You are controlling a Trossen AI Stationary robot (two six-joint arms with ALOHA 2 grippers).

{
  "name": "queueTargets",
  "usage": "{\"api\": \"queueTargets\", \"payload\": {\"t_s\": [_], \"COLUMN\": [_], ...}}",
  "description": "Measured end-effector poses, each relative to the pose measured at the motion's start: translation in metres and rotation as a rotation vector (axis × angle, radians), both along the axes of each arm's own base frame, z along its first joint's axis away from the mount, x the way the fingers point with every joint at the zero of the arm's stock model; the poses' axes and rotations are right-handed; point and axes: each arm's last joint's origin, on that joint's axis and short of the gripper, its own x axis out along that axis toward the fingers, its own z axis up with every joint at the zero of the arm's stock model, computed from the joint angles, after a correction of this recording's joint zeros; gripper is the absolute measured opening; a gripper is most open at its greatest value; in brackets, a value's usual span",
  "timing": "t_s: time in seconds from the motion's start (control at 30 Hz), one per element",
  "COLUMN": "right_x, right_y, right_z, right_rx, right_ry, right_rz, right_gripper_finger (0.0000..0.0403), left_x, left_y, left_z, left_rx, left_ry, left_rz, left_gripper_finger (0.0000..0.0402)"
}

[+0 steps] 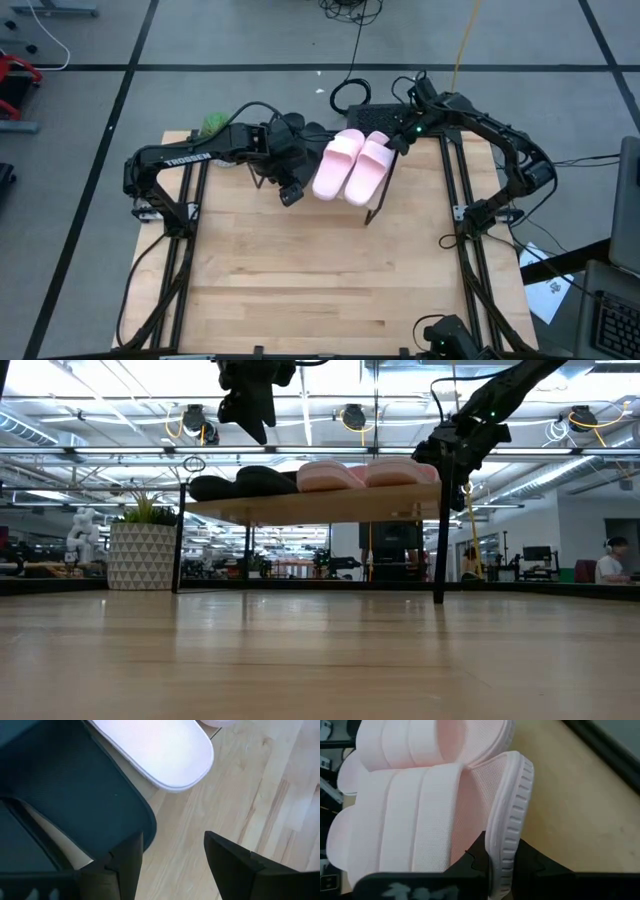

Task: Pick and place slides into the shelf
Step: Put the pink slipper on the shelf

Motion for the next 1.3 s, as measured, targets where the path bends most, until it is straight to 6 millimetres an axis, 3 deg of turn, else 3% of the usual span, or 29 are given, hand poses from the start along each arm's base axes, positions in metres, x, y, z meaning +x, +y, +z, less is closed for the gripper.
{"api": "queueTargets", "payload": {"t_s": [0.57, 1.3], "right_x": [-0.0001, 0.0010], "right_y": [0.0006, 0.0005], "right_z": [0.0004, 0.0013], "right_rx": [-0.001, 0.024], "right_ry": [-0.008, -0.044], "right_rz": [0.010, 0.010], "right_gripper_finger": [0.0059, 0.0188], "left_x": [0.0002, 0.0001], "left_y": [0.0000, 0.0002], "left_z": [0.0001, 0.0001], "left_rx": [0.003, 0.007], "left_ry": [-0.002, -0.002], "left_rz": [-0.005, -0.012], "left_gripper_finger": [0.0209, 0.0209]}}
